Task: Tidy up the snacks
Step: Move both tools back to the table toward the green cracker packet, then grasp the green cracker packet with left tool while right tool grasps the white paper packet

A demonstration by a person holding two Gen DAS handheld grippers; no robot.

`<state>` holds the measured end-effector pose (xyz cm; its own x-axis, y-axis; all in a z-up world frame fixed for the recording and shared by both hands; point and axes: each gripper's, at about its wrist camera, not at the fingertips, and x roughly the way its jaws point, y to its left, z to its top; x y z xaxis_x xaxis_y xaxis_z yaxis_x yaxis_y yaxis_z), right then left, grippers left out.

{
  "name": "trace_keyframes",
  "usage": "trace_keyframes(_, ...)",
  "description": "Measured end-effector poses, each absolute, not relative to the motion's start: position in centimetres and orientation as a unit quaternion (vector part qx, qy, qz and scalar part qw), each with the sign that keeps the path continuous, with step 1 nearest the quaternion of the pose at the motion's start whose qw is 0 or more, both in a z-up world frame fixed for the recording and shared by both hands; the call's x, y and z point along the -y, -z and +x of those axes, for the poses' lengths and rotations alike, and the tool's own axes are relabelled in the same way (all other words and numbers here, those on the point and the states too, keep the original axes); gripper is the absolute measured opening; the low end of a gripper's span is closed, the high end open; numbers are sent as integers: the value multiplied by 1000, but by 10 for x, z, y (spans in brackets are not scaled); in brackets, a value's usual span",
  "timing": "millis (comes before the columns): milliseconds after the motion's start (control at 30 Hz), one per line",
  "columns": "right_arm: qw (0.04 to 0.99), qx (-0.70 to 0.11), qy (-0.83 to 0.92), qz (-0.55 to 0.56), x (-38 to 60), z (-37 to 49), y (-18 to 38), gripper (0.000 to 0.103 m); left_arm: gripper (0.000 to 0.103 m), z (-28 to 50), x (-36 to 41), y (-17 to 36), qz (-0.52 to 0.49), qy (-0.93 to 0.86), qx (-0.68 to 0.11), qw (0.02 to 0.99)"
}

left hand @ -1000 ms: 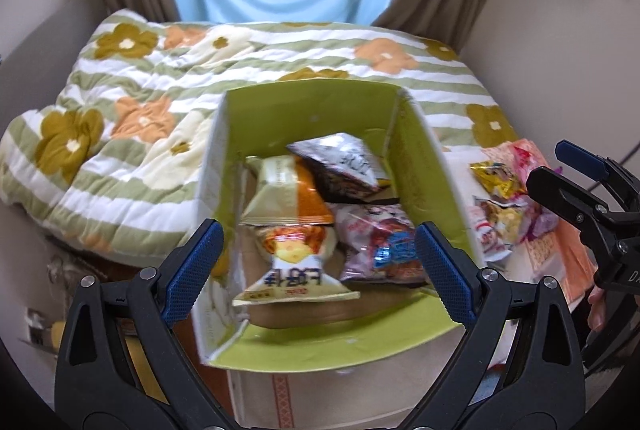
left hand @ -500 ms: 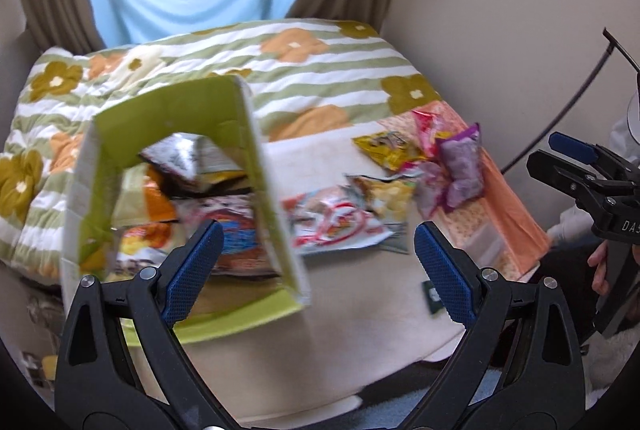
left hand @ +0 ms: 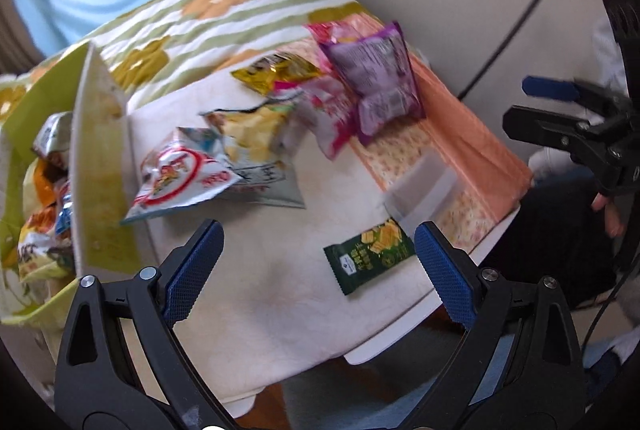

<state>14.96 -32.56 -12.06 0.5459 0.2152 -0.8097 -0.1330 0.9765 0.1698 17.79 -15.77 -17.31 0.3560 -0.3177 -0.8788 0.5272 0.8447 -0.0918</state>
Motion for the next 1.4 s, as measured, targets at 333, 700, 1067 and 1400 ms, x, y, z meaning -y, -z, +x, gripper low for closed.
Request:
trace_keyframes(333,853,-514,-88,-1,330,143,180,102,96,176,216,248,237,404,-521,713)
trace_keyframes(700,839,-537,-83,0,327,134,238,102,89,170,251,301,314,478,-493,656)
trace_keyframes(1067,851,-519,-79,-21,320,133,242,102,67,154,262,305,357,500,-462,639)
trace_keyframes(1400,839,-535,-93,-44,308,147,253,102,46,156,245,288,349,484,-473,648)
